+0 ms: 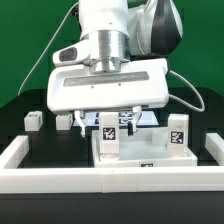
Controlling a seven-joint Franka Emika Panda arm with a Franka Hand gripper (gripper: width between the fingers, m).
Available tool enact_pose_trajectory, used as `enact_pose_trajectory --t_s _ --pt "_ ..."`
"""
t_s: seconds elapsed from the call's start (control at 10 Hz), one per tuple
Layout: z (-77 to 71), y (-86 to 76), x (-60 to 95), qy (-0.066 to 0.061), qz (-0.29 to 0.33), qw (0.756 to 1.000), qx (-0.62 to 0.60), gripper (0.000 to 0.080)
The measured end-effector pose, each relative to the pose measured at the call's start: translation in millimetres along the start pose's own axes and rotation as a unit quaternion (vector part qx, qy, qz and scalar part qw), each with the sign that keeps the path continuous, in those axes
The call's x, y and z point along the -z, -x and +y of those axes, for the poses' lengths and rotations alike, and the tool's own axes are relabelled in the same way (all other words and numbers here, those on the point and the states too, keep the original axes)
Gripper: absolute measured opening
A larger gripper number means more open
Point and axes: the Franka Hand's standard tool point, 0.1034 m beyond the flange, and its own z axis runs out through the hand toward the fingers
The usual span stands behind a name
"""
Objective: Assemble square table
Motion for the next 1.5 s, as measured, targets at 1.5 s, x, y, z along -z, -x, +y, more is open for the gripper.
enact_pose_trajectory --t_s 1.5 --pt "-10.4 -18.1 16.8 -0.047 -0.187 0.981 0.001 0.0649"
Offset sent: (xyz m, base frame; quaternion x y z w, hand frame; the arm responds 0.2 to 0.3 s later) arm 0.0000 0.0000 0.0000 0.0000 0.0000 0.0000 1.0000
